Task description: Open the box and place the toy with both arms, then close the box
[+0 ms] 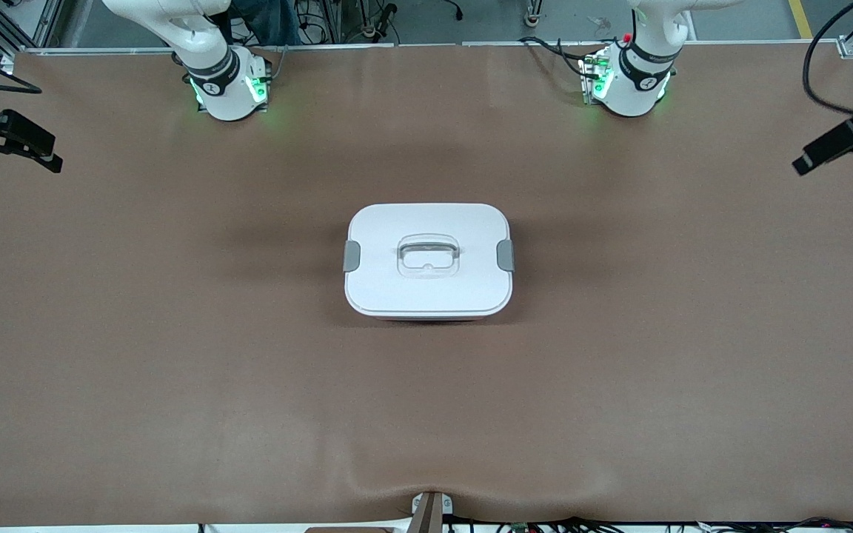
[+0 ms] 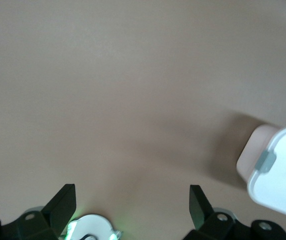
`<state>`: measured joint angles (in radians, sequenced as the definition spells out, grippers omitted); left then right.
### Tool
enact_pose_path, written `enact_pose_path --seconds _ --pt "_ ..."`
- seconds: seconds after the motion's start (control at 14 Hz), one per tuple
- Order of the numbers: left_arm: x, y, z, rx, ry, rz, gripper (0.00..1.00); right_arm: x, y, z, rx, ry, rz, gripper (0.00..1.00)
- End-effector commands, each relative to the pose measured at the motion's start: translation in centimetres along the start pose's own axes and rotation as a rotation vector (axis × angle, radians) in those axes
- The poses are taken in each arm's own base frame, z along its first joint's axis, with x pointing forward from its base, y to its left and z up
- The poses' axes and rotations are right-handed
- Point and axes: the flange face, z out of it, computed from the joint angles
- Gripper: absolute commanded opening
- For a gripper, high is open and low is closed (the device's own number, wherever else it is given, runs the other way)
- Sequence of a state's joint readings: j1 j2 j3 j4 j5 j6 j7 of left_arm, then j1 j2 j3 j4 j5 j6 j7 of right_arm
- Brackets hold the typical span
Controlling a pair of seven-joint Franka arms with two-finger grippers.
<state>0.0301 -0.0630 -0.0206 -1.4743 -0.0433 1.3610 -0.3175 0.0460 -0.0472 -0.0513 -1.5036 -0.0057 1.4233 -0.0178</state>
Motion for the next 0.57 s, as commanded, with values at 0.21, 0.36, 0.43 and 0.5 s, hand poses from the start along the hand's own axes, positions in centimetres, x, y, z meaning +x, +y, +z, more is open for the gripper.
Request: enact_pose_path --seconds 0.21,0.36,0.43,0.5 --pt "-0.3 -1.3 -0.1 0.04 -0.011 0.248 1.0 0.1 -0.1 -0.2 -0.014 0.011 -0.001 1.0" --pt "0.5 -0.9 0.9 0.051 -0.025 0.256 1.0 0.1 -0.1 -0.2 -0.014 0.008 -0.001 1.0" --pt "0.6 -0.9 0.8 0.05 -0.021 0.266 1.0 0.1 -0.1 -0.1 -0.014 0.007 -0.001 1.0" --pt "0.6 -0.8 0.8 0.047 -0.022 0.28 1.0 0.1 -0.1 -0.2 -0.014 0.008 -0.001 1.0"
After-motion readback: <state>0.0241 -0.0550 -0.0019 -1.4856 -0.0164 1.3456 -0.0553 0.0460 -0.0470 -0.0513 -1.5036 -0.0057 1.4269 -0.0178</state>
